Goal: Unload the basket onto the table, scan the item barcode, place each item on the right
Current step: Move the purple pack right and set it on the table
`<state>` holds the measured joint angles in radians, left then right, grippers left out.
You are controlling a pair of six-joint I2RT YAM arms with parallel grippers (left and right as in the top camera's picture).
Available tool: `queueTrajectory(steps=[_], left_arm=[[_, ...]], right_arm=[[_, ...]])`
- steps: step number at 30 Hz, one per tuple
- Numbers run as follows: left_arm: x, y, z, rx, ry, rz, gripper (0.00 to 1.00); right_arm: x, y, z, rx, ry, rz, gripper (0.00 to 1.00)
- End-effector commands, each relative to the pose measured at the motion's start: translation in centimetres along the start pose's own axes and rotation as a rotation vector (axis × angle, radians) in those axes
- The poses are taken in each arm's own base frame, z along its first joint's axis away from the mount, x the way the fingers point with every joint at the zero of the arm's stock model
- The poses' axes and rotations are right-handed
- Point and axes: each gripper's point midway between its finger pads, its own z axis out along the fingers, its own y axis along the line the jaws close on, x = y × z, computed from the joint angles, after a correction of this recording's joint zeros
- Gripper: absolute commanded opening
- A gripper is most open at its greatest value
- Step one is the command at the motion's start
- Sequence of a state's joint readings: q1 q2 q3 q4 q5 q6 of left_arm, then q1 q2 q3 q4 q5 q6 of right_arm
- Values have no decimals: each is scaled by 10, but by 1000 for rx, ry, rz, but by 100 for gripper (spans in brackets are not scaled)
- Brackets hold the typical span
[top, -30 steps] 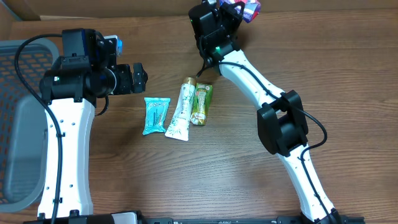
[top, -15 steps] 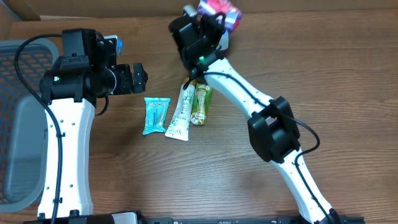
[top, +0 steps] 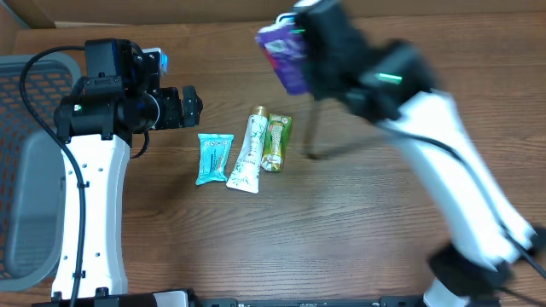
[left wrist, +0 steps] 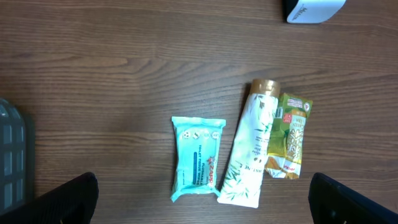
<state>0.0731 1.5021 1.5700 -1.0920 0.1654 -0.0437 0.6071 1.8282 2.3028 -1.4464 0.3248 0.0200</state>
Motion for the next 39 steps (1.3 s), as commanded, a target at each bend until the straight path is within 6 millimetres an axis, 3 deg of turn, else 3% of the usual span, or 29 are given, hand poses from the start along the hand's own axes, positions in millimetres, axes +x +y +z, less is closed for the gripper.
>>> queueTrajectory(steps=[1,3,6,15,20,25,28,30,32,33,34,39], left_arm=[[-6,-4,-4,10,-16,32,99],[-6,-4,-4,10,-16,32,99],[-6,-4,-4,11,-16,32,100],[-6,-4,-4,11,-16,32,100],[-6,-4,-4,11,-16,32,100],[-6,-4,-4,10,-16,32,100],[-6,-4,-4,10,-16,32,99],[-6,-4,-4,10,-16,32,99],[-6,-4,-4,10,-16,32,100],[-6,-4,-4,10,-16,32,100],[-6,-4,-4,10,-16,32,100],[-6,-4,-4,10,-16,32,99]], right_arm=[[30,-21,-30,-113,93,334,4],[54,-45,-33,-80,190,520,4],[69,-62,-23,-112,263,599,4],[155,-147,67,45,482,929,4],[224,-187,116,82,534,1196,4],[287,-225,146,164,492,1490,4],[309,-241,156,176,442,1553,4],[317,-247,158,187,423,1568,6],[317,-249,158,165,418,1520,31],[314,-249,158,138,413,1478,52],[311,-247,158,109,410,1445,59],[285,-246,141,47,391,1361,54]])
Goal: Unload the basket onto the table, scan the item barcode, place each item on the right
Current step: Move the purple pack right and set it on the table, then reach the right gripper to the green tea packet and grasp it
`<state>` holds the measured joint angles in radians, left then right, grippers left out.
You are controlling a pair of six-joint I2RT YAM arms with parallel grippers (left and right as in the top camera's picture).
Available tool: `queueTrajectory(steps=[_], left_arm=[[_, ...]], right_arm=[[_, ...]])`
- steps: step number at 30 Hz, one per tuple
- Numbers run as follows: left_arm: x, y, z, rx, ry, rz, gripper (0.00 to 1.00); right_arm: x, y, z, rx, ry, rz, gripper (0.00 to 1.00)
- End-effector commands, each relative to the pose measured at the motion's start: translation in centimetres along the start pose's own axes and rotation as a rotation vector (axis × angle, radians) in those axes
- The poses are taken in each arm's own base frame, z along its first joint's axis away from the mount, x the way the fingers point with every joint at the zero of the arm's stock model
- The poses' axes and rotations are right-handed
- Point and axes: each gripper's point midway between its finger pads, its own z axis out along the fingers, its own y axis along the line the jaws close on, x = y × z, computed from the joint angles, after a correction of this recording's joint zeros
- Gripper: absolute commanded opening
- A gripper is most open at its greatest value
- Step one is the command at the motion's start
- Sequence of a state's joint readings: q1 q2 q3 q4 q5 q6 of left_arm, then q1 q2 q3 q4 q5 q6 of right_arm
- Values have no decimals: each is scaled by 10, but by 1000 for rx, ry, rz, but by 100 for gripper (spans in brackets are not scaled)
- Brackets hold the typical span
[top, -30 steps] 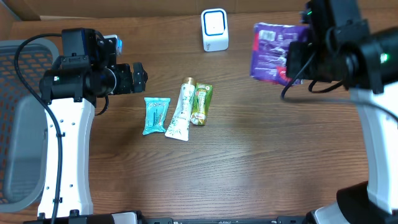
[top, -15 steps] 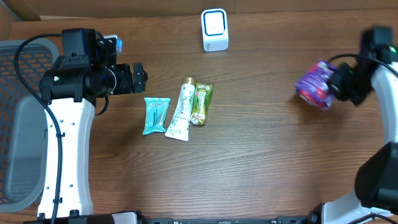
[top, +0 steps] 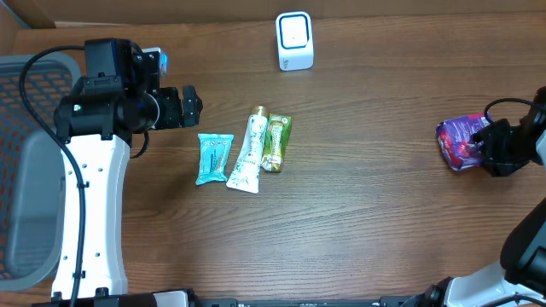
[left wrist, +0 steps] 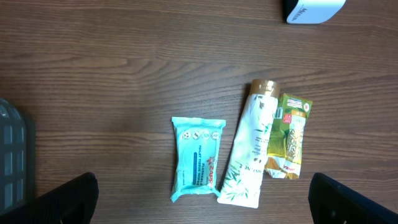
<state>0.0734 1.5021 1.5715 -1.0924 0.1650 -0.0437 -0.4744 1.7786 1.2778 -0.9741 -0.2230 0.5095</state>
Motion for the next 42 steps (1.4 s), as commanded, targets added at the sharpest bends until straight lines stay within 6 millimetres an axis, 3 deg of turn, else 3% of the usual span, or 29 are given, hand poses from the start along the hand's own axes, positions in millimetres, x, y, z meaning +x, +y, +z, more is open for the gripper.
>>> queueTrajectory(steps=[1,4,6,9,15,21,24,28,30,36,42], left_arm=[[-5,-4,-3,11,-14,32,99],[-5,-4,-3,11,-15,32,100],[-5,-4,-3,11,-15,32,100],[-5,-4,-3,11,-15,32,99],[-5,-4,-3,11,-14,32,100],[-5,-4,-3,11,-14,32,100],[-5,-4,-3,11,-15,32,100],[-5,-4,-3,11,-15,32,100],[-5,-4,-3,11,-14,32,100],[-5,-4,-3,11,-14,32,100],[-5,-4,-3,11,-15,32,100]], right_arm=[[-6,35,-38,-91,-63,-146,54],[13,67,-64,-144,-69,-281,55],[39,97,-75,-203,-49,-397,58],[76,126,-72,-231,-18,-508,61],[171,186,-46,-284,78,-722,64],[260,214,1,-275,193,-851,62],[291,219,24,-252,200,-919,59],[318,223,54,-188,136,-919,53],[329,228,60,-205,129,-944,53],[338,234,61,-219,115,-965,54],[349,240,64,-238,117,-987,63]])
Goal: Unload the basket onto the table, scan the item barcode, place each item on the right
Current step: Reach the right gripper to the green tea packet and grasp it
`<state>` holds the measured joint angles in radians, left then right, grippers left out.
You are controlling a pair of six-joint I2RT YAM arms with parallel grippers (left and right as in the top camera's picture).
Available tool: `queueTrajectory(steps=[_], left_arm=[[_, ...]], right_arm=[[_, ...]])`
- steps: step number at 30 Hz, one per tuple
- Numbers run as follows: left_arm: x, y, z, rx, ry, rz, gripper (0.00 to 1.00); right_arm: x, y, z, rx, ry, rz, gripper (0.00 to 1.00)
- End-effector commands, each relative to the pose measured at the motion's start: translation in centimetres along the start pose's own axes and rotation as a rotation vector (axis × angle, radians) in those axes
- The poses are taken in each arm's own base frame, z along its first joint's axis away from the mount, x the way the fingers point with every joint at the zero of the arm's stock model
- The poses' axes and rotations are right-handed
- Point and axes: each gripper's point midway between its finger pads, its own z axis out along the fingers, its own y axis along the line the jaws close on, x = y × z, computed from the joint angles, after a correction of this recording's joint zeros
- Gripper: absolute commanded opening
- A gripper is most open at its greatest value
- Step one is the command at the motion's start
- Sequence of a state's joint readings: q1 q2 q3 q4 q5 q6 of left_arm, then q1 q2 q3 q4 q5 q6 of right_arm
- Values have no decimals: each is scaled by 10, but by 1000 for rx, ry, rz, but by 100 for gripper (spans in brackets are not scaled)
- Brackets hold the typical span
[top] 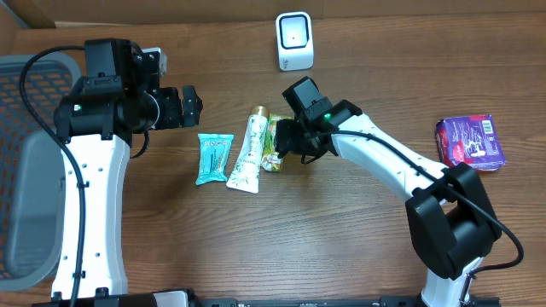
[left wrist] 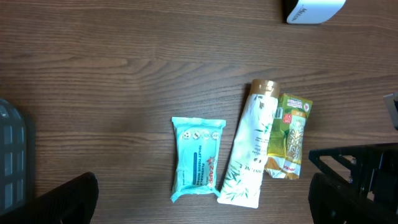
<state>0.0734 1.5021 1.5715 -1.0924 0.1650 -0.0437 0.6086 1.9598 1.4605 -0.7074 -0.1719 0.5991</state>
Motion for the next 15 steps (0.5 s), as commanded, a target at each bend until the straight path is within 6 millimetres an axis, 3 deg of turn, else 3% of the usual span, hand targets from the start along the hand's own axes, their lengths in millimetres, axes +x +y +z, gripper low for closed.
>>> queueTrajectory(steps=[1,8,15], left_arm=[[-5,-4,-3,11,-14,32,99],[-5,-4,-3,11,-14,32,100],[-5,-4,-3,11,-14,32,100]], right_arm=[[-8,13,5,-7,-25,-15,63],[7,15,33,16,30,-7,63],[19,10,47,48,63,7,60]])
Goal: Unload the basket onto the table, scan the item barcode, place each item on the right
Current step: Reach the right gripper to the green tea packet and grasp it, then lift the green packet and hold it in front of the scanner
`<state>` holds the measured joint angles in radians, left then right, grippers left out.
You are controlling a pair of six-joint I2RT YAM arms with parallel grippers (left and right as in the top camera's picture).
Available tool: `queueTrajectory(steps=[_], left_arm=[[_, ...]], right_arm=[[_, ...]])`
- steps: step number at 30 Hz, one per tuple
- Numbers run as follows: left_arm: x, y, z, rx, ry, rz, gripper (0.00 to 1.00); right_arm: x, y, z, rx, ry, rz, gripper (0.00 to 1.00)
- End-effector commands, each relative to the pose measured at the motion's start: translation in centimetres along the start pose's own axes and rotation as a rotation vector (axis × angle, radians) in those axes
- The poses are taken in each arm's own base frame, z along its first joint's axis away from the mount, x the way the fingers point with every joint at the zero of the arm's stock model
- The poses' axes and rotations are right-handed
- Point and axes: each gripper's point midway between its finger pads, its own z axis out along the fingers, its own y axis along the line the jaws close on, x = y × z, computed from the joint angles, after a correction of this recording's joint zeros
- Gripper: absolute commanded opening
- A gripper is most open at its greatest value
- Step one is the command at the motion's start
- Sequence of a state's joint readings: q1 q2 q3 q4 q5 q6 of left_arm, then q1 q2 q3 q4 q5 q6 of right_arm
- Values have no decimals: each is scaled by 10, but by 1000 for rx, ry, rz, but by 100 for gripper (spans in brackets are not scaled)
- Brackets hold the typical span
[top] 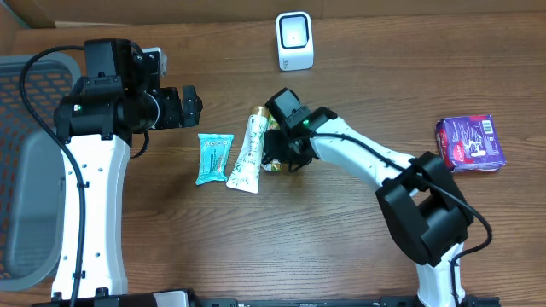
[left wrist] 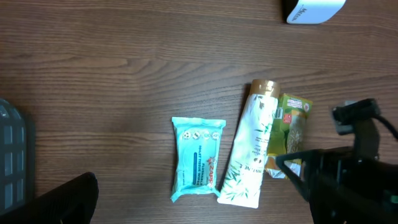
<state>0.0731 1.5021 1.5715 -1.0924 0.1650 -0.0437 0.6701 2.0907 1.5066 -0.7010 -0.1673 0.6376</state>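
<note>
The white scanner [top: 294, 40] stands at the back of the table. Three items lie side by side mid-table: a teal wipes packet [top: 213, 158], a white tube [top: 246, 153] and a green packet [left wrist: 292, 124]. My right gripper [top: 280, 152] is low over the green packet and covers much of it. It looks open, and contact cannot be told. My left gripper [left wrist: 202, 205] hangs open, high above the items and to their left, holding nothing. A purple packet [top: 469, 142] lies at the right.
A grey basket [top: 26, 170] with an orange mesh floor sits at the table's left edge. The right arm stretches across the table from the lower right to the middle.
My right gripper has shifted a little left and down, from just right of the green packet to over it. The items, the purple packet and my left arm are unmoved.
First my right gripper held the purple packet up near the scanner. Then it was at the far right with the packet down on the table. Later the packet lay alone there and the gripper was beside the green packet, now over it.
</note>
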Motion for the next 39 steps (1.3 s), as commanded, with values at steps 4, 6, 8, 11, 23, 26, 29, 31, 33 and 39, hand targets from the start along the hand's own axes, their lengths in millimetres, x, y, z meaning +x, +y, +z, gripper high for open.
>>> queueTrajectory(steps=[4,6,8,11,23,26,29,31,33,39], left_arm=[[-5,-4,-3,11,-14,31,100],[-5,-4,-3,11,-14,31,100],[-5,-4,-3,11,-14,32,99],[-5,-4,-3,11,-14,32,100],[-5,-4,-3,11,-15,31,99],[-5,-4,-3,11,-15,31,100],[-5,-4,-3,11,-14,31,100],[-5,-4,-3,11,-14,31,100],[-5,-4,-3,11,-14,32,99],[-5,-4,-3,11,-14,31,100]], right_arm=[[-4,1,13,11,-11,17,59],[-2,-3,23,20,2,22,58],[0,-7,29,31,12,26,57],[-4,-11,30,32,9,38,51],[-6,-18,17,-86,123,85,4],[-10,-17,-1,-162,159,54,4],[-16,-3,-34,-313,165,-44,4],[-18,15,-67,-466,154,-143,4],[-20,28,-100,-587,129,-219,4],[-30,41,-201,-813,-5,-323,4]])
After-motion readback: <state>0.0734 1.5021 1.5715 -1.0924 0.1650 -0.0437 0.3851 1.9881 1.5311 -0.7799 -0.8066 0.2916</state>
